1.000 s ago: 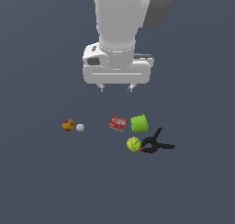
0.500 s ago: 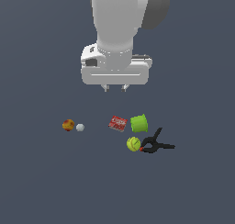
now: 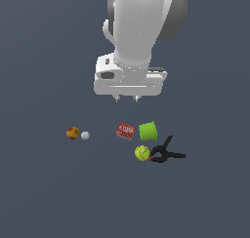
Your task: Pick up a designated object from a clutter of objects.
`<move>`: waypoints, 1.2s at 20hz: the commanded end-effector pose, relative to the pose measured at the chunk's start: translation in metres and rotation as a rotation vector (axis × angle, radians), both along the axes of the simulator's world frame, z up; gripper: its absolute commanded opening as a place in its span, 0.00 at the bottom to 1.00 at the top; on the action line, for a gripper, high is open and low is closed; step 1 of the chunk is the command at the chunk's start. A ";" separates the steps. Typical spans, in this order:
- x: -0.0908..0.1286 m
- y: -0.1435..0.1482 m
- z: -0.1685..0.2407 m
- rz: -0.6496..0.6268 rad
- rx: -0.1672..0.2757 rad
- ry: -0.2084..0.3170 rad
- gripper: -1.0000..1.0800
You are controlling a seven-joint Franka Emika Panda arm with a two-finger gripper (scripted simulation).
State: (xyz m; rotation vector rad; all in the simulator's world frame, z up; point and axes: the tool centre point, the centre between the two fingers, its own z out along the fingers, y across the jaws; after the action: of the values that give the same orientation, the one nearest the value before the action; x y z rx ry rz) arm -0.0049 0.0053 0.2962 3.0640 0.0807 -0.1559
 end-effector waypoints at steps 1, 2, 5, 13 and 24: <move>0.001 0.007 -0.010 0.027 -0.032 0.021 0.62; 0.001 0.010 -0.014 0.039 -0.048 0.031 0.62; 0.002 0.021 -0.029 0.084 -0.103 0.063 0.62; 0.004 0.057 -0.078 0.241 -0.298 0.143 0.62; 0.006 0.111 -0.143 0.476 -0.583 0.185 0.62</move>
State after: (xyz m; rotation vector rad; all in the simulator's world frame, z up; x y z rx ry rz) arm 0.0006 0.1087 0.1615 2.4147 0.6089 -0.3614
